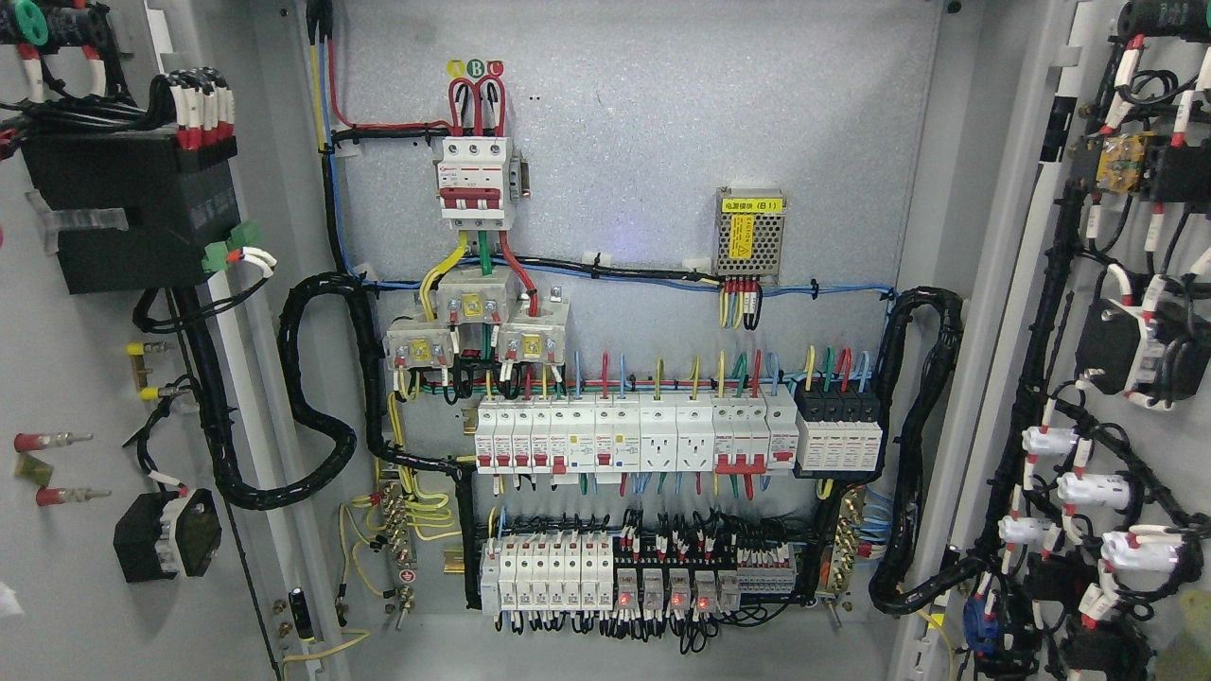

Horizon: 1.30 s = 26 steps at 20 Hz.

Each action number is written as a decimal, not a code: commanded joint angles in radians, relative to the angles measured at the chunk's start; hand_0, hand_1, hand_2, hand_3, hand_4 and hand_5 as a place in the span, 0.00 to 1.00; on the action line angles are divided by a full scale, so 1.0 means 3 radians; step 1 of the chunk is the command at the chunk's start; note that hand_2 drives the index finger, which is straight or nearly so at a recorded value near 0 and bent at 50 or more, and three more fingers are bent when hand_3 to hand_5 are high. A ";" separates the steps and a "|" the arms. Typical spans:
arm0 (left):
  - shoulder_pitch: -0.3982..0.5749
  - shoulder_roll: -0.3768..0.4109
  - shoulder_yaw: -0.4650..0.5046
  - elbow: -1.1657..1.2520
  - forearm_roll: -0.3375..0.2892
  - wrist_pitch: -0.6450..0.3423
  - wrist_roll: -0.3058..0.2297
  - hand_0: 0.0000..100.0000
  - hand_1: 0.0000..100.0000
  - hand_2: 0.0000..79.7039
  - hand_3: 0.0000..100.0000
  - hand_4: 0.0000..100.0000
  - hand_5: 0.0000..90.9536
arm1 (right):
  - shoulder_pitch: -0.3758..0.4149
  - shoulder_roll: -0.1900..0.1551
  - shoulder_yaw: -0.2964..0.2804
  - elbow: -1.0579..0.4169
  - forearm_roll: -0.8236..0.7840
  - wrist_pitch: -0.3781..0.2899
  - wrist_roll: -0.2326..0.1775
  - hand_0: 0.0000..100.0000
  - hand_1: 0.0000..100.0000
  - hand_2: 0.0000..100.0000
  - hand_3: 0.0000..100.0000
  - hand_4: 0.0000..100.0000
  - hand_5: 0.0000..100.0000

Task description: Open door with both hands

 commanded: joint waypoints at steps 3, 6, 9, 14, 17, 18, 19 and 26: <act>0.0206 0.0443 -0.0116 -0.2385 -0.0072 -0.0005 -0.0250 0.29 0.00 0.04 0.03 0.03 0.00 | 0.0417 -0.0325 -0.0726 0.0038 0.0025 -0.0087 -0.0012 0.22 0.00 0.00 0.00 0.00 0.00; 0.0211 0.0515 -0.0111 -0.2717 -0.0072 -0.0015 -0.0582 0.29 0.00 0.04 0.03 0.03 0.00 | 0.0396 -0.0315 -0.0757 0.0140 0.0025 -0.0071 -0.0073 0.22 0.00 0.00 0.00 0.00 0.00; 0.0206 0.0541 -0.0075 -0.3014 -0.0072 -0.0015 -0.0649 0.29 0.00 0.04 0.03 0.03 0.00 | 0.0345 -0.0304 -0.0757 0.0212 0.0025 -0.0061 -0.0150 0.22 0.00 0.00 0.00 0.00 0.00; 0.0155 0.0505 0.0180 -0.3301 -0.0072 -0.0127 -0.0649 0.29 0.00 0.04 0.03 0.03 0.00 | 0.0217 -0.0299 -0.0746 0.0309 0.0020 -0.0010 -0.0155 0.22 0.00 0.00 0.00 0.00 0.00; 0.0119 0.0464 0.0354 -0.3316 -0.0072 -0.0163 -0.0644 0.29 0.00 0.04 0.03 0.03 0.00 | 0.0217 -0.0299 -0.0751 0.0299 0.0010 -0.0020 -0.0155 0.22 0.00 0.00 0.00 0.00 0.00; 0.0119 0.0429 0.0435 -0.3316 -0.0072 -0.0163 -0.0634 0.29 0.00 0.04 0.03 0.03 0.00 | 0.0222 -0.0304 -0.0751 0.0299 0.0004 -0.0030 -0.0155 0.22 0.00 0.00 0.00 0.00 0.00; 0.0119 0.0388 0.0532 -0.3316 -0.0072 -0.0163 -0.0624 0.29 0.00 0.04 0.03 0.03 0.00 | 0.0227 -0.0304 -0.0746 0.0294 -0.0001 -0.0036 -0.0155 0.22 0.00 0.00 0.00 0.00 0.00; 0.0134 0.0229 0.0886 -0.3342 -0.0056 -0.0393 -0.0455 0.29 0.00 0.04 0.03 0.03 0.00 | 0.0350 -0.0345 -0.0751 0.0289 -0.0031 -0.0082 -0.0150 0.22 0.00 0.00 0.00 0.00 0.00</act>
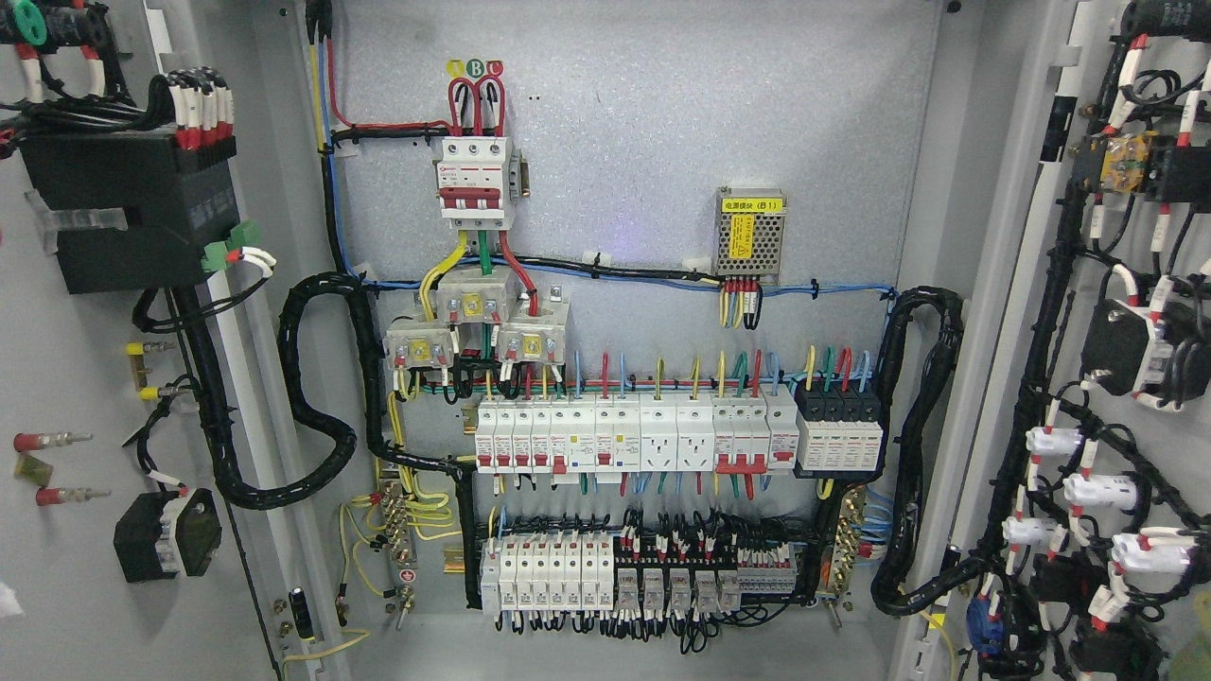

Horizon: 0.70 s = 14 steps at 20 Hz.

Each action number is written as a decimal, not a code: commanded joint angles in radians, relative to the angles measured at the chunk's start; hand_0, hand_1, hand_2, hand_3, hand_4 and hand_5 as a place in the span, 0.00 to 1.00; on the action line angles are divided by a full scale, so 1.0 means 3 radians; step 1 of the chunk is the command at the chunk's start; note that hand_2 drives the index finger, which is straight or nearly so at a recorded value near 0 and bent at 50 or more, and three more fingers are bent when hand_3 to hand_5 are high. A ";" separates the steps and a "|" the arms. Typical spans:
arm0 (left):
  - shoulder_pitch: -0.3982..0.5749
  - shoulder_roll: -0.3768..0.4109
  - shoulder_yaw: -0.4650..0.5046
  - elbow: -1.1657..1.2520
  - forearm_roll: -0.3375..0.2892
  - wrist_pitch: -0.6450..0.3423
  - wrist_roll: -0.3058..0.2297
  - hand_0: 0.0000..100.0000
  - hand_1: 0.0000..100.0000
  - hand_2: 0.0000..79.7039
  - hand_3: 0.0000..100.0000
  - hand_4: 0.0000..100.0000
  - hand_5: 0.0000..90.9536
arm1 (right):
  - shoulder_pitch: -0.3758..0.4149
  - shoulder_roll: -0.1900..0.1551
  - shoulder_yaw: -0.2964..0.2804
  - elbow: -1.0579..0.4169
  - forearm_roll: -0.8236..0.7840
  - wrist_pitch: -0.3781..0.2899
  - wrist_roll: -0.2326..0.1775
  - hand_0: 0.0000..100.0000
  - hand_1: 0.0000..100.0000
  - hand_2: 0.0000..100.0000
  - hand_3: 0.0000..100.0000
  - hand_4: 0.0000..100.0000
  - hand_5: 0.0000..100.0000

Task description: Open door with both hands

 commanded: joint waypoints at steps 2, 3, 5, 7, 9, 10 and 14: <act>0.0028 -0.0163 0.0578 -0.0421 0.0022 -0.0113 0.0090 0.29 0.00 0.04 0.03 0.03 0.00 | 0.0106 -0.0060 -0.0082 0.0048 -0.0046 -0.0008 0.0008 0.22 0.00 0.00 0.00 0.00 0.00; 0.0028 -0.0178 0.0630 -0.0421 0.0027 -0.0107 0.0095 0.29 0.00 0.04 0.03 0.03 0.00 | 0.0121 -0.0060 -0.0082 0.0048 -0.0066 -0.0013 0.0013 0.22 0.00 0.00 0.00 0.00 0.00; 0.0039 -0.0178 0.0711 -0.0405 0.0093 -0.0082 0.0105 0.29 0.00 0.04 0.03 0.03 0.00 | 0.0162 -0.0065 -0.0087 0.0048 -0.0122 -0.0013 0.0023 0.22 0.00 0.00 0.00 0.00 0.00; 0.0044 -0.0178 0.0727 -0.0354 0.0297 -0.0026 0.0111 0.29 0.00 0.04 0.03 0.03 0.00 | 0.0172 -0.0070 -0.0092 0.0054 -0.0214 -0.0008 0.0034 0.22 0.00 0.00 0.00 0.00 0.00; 0.0044 -0.0188 0.0788 -0.0334 0.0390 0.0066 0.0111 0.29 0.00 0.04 0.03 0.03 0.00 | 0.0177 -0.0070 -0.0092 0.0054 -0.0255 -0.0008 0.0034 0.22 0.00 0.00 0.00 0.00 0.00; 0.0044 -0.0204 0.0834 -0.0319 0.0390 0.0082 0.0111 0.29 0.00 0.04 0.03 0.03 0.00 | 0.0188 -0.0075 -0.0097 0.0054 -0.0261 -0.0008 0.0039 0.22 0.00 0.00 0.00 0.00 0.00; 0.0064 -0.0219 0.1039 -0.0288 0.0395 0.0092 0.0111 0.29 0.00 0.04 0.03 0.03 0.00 | 0.0193 -0.0070 -0.0169 0.0054 -0.0266 0.0008 0.0084 0.22 0.00 0.00 0.00 0.00 0.00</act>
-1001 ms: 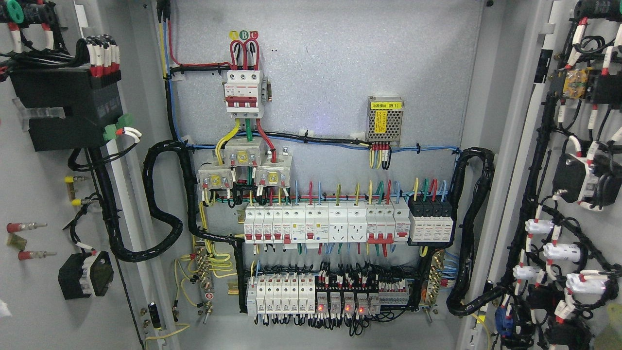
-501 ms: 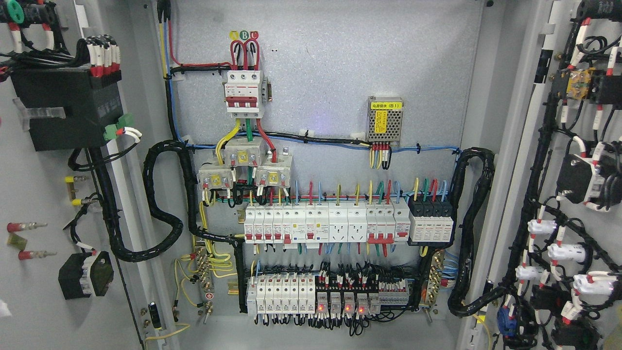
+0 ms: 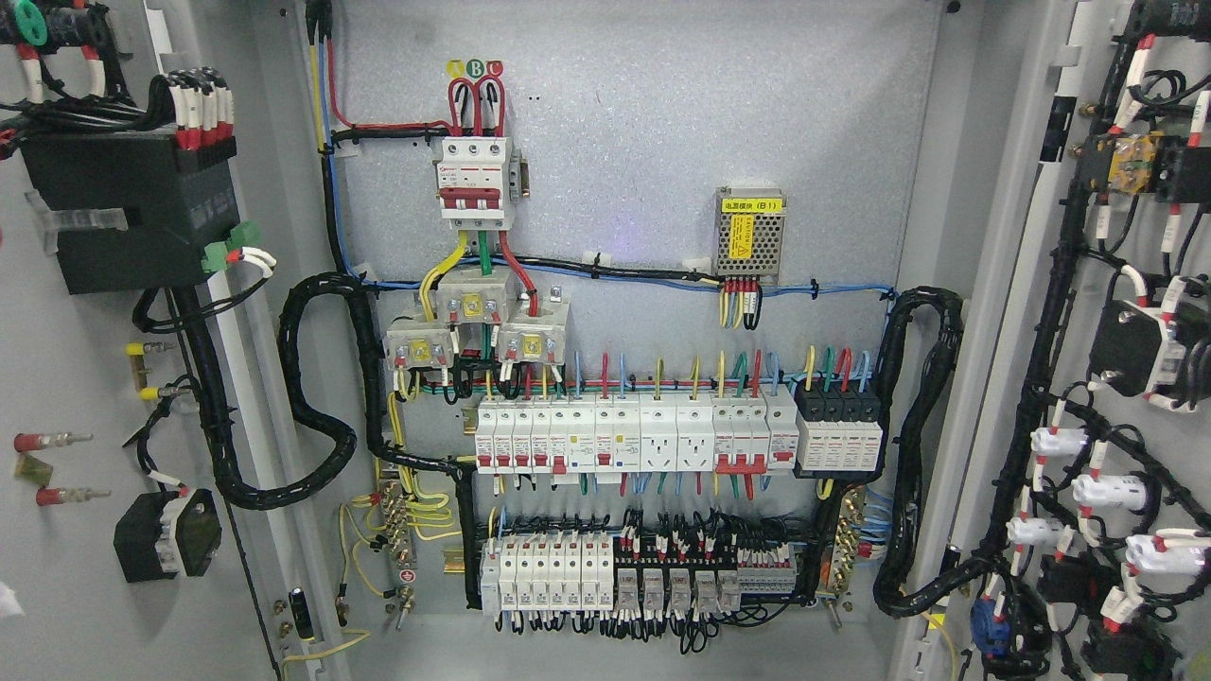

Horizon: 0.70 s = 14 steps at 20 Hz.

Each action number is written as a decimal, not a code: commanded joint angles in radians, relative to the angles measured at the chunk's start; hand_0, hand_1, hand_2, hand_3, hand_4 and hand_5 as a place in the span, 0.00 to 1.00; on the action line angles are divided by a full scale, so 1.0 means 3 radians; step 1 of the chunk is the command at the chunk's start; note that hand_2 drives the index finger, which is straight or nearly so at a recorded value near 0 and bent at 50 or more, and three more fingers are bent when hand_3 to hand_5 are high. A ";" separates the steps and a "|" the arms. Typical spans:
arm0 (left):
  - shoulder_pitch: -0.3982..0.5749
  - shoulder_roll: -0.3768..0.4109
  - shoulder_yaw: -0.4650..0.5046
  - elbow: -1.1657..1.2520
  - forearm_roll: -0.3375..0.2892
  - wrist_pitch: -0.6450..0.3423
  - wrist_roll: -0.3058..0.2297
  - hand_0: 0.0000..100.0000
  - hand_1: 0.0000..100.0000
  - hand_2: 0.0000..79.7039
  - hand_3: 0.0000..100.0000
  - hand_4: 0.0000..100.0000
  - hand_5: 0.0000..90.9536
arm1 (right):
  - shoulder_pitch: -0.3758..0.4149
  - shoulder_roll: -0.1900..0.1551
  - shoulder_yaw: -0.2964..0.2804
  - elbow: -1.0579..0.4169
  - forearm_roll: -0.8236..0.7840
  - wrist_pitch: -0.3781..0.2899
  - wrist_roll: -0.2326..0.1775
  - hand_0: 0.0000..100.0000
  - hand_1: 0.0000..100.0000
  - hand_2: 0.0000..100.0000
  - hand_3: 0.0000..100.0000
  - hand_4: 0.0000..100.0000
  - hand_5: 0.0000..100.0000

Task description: Open door with both hands

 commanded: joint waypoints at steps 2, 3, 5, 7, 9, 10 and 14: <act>0.0038 -0.0081 0.0573 -0.0020 0.0097 0.0024 0.0002 0.29 0.00 0.04 0.03 0.03 0.00 | 0.0028 -0.0025 -0.0087 0.0016 -0.0061 0.0024 0.0068 0.22 0.00 0.00 0.00 0.00 0.00; 0.0058 -0.0086 0.0624 -0.0014 0.0122 0.0024 0.0002 0.29 0.00 0.04 0.03 0.03 0.00 | 0.0034 -0.0025 -0.0087 0.0016 -0.0066 0.0014 0.0068 0.22 0.00 0.00 0.00 0.00 0.00; 0.0068 -0.0091 0.0701 0.0006 0.0158 0.0024 -0.0003 0.29 0.00 0.03 0.03 0.03 0.00 | 0.0059 -0.0025 -0.0092 0.0006 -0.0162 0.0014 0.0068 0.22 0.00 0.00 0.00 0.00 0.00; 0.0094 -0.0122 0.0772 0.0016 0.0158 0.0019 -0.0013 0.29 0.00 0.03 0.03 0.03 0.00 | 0.0079 -0.0116 -0.0102 0.0006 -0.0280 0.0014 0.0078 0.22 0.00 0.00 0.00 0.00 0.00; 0.0165 -0.0178 0.0849 0.0016 0.0163 0.0014 -0.0038 0.29 0.00 0.03 0.03 0.03 0.00 | 0.0110 -0.0178 -0.0102 0.0006 -0.0347 0.0004 0.0079 0.22 0.00 0.00 0.00 0.00 0.00; 0.0191 -0.0194 0.0875 0.0016 0.0163 0.0014 -0.0069 0.29 0.00 0.03 0.03 0.03 0.00 | 0.0115 -0.0183 -0.0102 0.0006 -0.0362 -0.0001 0.0084 0.22 0.00 0.00 0.00 0.00 0.00; 0.0263 -0.0260 0.1003 0.0016 0.0168 0.0014 -0.0223 0.29 0.00 0.04 0.03 0.03 0.00 | 0.0126 -0.0224 -0.0128 0.0006 -0.0372 0.0009 0.0181 0.22 0.00 0.00 0.00 0.00 0.00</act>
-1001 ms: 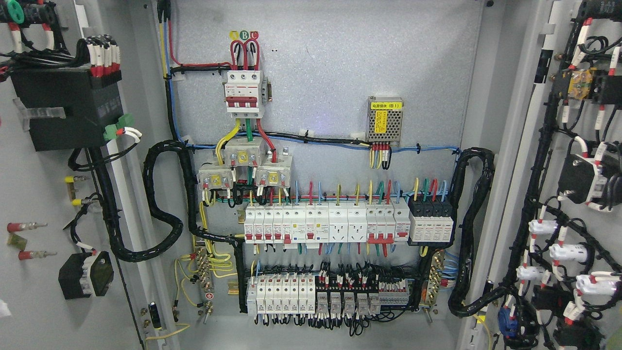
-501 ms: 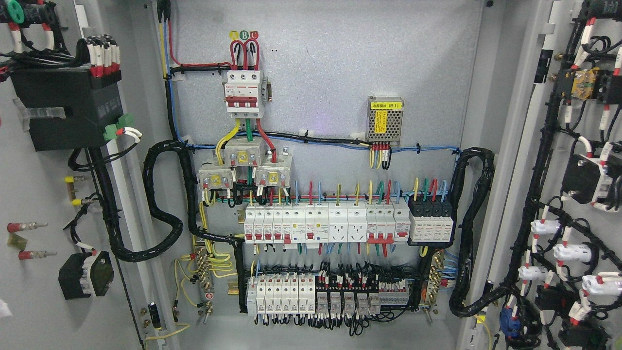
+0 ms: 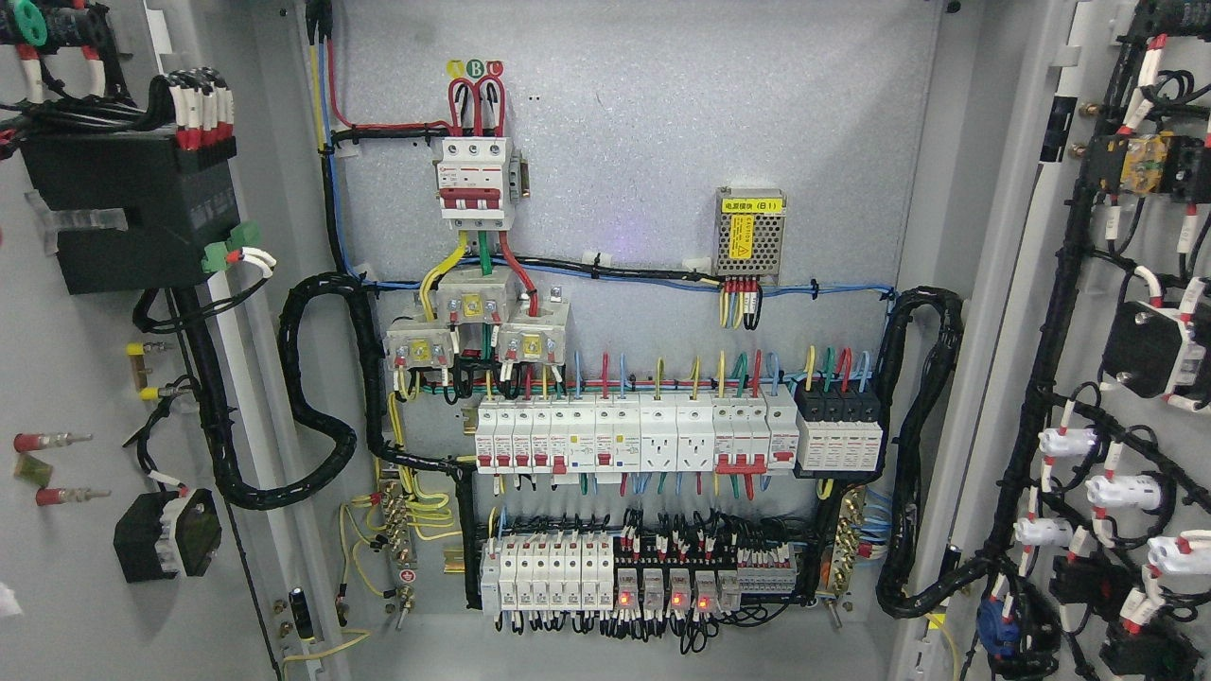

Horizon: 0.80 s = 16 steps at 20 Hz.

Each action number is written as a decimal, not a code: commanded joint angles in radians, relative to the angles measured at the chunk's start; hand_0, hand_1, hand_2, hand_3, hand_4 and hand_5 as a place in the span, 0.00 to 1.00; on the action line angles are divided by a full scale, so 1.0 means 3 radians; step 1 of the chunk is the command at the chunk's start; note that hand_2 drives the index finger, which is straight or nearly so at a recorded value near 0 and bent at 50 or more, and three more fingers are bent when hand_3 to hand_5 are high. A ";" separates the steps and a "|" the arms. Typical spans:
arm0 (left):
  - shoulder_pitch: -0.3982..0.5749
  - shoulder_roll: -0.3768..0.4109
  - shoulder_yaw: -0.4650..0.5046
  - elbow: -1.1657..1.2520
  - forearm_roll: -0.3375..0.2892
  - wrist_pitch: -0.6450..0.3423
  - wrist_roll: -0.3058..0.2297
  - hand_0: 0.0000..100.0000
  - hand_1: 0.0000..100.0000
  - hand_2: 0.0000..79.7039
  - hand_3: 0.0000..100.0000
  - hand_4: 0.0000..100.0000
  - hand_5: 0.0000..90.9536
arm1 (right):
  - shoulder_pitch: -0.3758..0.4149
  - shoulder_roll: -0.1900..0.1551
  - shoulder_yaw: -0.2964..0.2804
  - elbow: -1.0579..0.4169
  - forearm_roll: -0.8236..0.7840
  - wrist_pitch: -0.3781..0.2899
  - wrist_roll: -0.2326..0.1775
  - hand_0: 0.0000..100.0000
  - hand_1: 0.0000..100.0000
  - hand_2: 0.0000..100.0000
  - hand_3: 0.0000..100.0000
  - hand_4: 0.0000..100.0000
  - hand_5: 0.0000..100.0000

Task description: Open door with both hands

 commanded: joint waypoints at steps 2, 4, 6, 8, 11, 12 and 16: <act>0.0087 -0.0140 0.0487 0.0010 0.0022 -0.0017 -0.0073 0.29 0.00 0.03 0.03 0.03 0.00 | 0.0033 -0.0124 -0.0042 0.0006 -0.0088 -0.0003 0.0050 0.22 0.00 0.00 0.00 0.00 0.00; 0.0098 -0.0140 0.0600 0.0015 0.0118 -0.0017 -0.0078 0.29 0.00 0.03 0.03 0.03 0.00 | 0.0038 -0.0129 -0.0068 0.0006 -0.0088 -0.0003 0.0050 0.22 0.00 0.00 0.00 0.00 0.00; 0.0108 -0.0135 0.0712 0.0081 0.0267 -0.0001 -0.0139 0.29 0.00 0.03 0.03 0.03 0.00 | 0.0058 -0.0129 -0.0083 0.0006 -0.0098 -0.0003 0.0065 0.22 0.00 0.00 0.00 0.00 0.00; 0.0093 -0.0115 0.0804 0.0209 0.0354 0.0039 -0.0247 0.29 0.00 0.04 0.03 0.03 0.00 | 0.0074 -0.0129 -0.0155 0.0011 -0.0215 0.0017 0.0137 0.22 0.00 0.00 0.00 0.00 0.00; 0.0031 -0.0028 0.0907 0.0393 0.0390 0.0045 -0.0359 0.29 0.00 0.04 0.03 0.03 0.00 | 0.0079 -0.0144 -0.0221 0.0016 -0.0318 0.0017 0.0168 0.22 0.00 0.00 0.00 0.00 0.00; 0.0021 0.0013 0.0937 0.0434 0.0425 0.0045 -0.0405 0.29 0.00 0.04 0.03 0.03 0.00 | 0.0084 -0.0180 -0.0247 0.0016 -0.0318 0.0017 0.0168 0.22 0.00 0.00 0.00 0.00 0.00; -0.0081 0.0202 0.1091 0.0689 0.0650 0.0075 -0.0477 0.29 0.00 0.04 0.03 0.03 0.00 | 0.0125 -0.0226 -0.0308 0.0026 -0.0409 0.0007 0.0209 0.22 0.00 0.00 0.00 0.00 0.00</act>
